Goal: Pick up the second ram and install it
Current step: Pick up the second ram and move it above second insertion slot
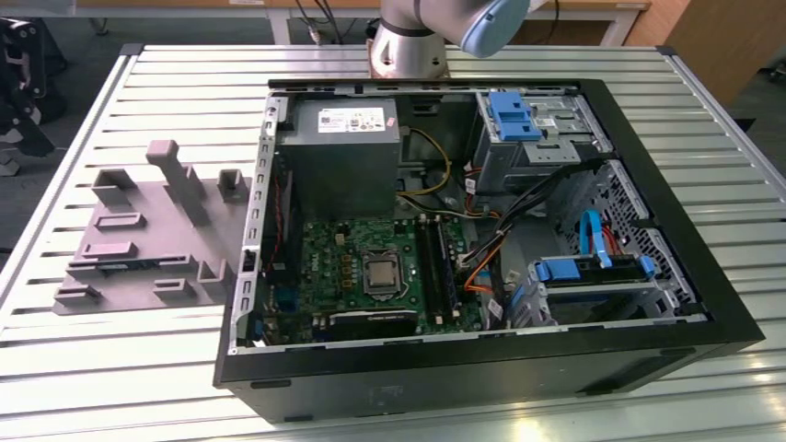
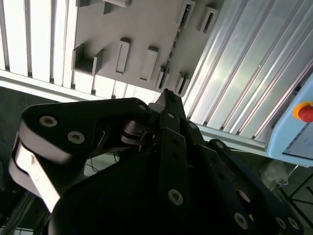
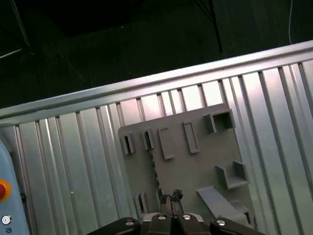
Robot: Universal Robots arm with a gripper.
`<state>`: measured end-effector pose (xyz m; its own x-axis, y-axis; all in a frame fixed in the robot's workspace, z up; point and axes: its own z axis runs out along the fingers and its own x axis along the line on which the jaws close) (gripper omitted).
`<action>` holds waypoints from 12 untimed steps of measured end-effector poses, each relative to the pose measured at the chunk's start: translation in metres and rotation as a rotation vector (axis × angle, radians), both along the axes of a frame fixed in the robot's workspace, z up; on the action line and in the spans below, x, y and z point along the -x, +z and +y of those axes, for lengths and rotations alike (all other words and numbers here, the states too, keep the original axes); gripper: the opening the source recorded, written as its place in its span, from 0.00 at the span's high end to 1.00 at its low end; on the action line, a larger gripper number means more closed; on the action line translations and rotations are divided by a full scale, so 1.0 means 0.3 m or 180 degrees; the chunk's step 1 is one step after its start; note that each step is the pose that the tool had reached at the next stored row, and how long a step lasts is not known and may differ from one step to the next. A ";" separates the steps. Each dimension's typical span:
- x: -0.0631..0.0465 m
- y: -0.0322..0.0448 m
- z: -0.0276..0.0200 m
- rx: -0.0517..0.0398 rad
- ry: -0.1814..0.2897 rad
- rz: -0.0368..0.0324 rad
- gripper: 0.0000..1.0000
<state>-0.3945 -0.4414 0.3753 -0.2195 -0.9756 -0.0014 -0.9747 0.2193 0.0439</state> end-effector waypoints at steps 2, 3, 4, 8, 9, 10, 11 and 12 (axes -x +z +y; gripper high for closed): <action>0.000 -0.003 0.000 0.0000 0.0106 0.0000 0.89; 0.000 -0.005 0.000 0.0000 0.0146 -0.0001 0.89; 0.001 -0.007 -0.001 0.0000 0.0180 -0.0001 0.89; 0.005 -0.018 -0.002 0.0000 0.0234 -0.0002 0.89; 0.006 -0.018 -0.002 0.0000 0.0241 -0.0002 0.89; 0.006 -0.018 -0.003 0.0001 0.0246 -0.0002 0.89; 0.006 -0.019 -0.004 0.0001 0.0248 -0.0003 0.89; 0.007 -0.019 -0.004 0.0001 0.0252 -0.0004 0.83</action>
<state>-0.3966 -0.4426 0.3696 -0.1417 -0.9899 -0.0014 -0.9890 0.1415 0.0427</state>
